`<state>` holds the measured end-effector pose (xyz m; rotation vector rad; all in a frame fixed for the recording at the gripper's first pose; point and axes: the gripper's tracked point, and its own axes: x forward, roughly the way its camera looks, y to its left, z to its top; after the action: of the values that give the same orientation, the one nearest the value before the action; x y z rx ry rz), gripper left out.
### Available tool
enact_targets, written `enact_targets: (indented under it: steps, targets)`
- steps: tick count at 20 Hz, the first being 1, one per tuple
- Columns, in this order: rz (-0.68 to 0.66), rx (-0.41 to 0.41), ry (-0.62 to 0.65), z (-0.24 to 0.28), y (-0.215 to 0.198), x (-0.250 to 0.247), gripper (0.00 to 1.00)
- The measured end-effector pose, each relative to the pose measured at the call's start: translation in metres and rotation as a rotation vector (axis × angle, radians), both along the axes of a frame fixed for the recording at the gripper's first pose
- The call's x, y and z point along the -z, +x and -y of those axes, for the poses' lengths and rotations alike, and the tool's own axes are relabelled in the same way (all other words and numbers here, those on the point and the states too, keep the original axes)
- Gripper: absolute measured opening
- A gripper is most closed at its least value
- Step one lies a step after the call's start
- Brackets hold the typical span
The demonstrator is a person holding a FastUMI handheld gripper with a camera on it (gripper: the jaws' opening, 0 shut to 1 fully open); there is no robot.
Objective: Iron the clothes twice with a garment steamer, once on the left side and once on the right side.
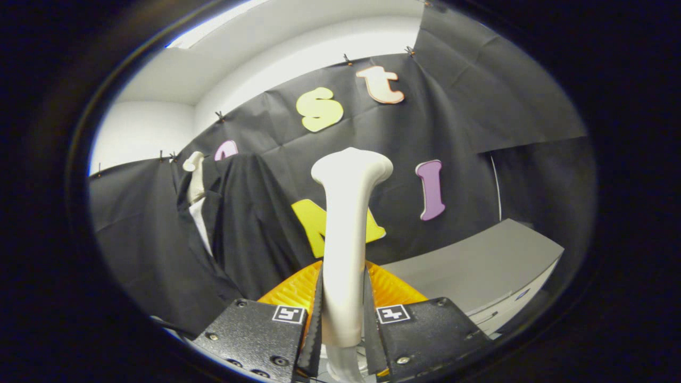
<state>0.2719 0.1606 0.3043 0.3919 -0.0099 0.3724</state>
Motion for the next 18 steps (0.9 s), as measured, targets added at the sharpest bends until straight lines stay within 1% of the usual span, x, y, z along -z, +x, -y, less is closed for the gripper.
enact_targets:
  steps: [6,10,14,18]
  targets:
    - [0.091,-0.07,-0.018,-0.092,-0.05,-0.042,0.36]
    - [0.131,-0.106,-0.053,-0.142,-0.065,-0.058,0.36]
    - [0.14,-0.137,-0.101,-0.186,-0.071,-0.057,0.36]
    - [0.101,-0.143,-0.147,-0.21,-0.065,-0.036,0.36]
